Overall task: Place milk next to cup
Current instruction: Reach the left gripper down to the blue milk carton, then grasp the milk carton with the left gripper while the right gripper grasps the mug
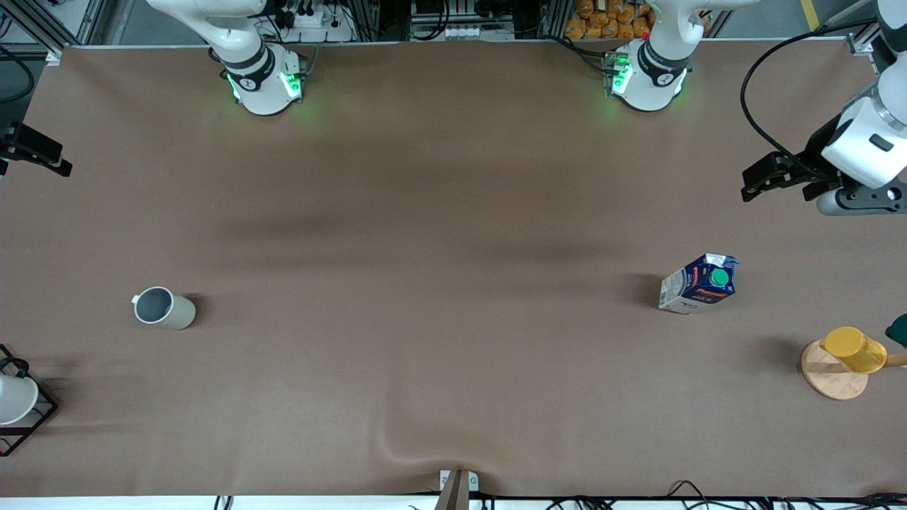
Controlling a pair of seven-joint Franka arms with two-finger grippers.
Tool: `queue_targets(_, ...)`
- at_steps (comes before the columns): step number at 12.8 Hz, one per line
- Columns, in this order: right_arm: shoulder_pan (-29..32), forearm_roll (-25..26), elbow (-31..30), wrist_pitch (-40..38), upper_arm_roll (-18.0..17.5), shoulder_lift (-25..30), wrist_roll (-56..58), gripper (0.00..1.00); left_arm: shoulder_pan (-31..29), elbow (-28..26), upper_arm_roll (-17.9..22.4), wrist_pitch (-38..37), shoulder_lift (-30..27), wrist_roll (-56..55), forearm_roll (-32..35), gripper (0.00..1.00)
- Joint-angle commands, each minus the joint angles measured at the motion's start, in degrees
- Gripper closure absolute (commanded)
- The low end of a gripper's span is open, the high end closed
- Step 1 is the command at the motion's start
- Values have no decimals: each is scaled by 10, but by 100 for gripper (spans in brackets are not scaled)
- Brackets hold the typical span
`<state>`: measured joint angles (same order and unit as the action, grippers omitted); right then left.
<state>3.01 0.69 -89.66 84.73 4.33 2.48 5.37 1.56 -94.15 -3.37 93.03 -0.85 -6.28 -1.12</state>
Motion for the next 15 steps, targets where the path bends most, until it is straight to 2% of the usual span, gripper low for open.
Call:
queue_targets(1,-7,-5,-11,6,4,11,-4,0,2,14,1,-7,3,1,-1,0)
queue_targets(5,-7,-5,-11,5,4,11,-4,0,-11,11,6,-8,12,13,2,0)
queue_targets(9,-3,-4,-10,-1,4,13,1,0,-52,0,5,48,71,26,8,0)
queue_targets(11,-2,-4,-10,-4,4,15,3,0,-47,-9,2,89,114,39,46,0)
queue_targets(13,0,-4,-7,-3,7,13,3,0,-52,-4,1,109,154,36,43,0)
queue_targets(15,-1,-4,-8,0,7,12,3,0,-57,-3,1,115,167,43,41,0)
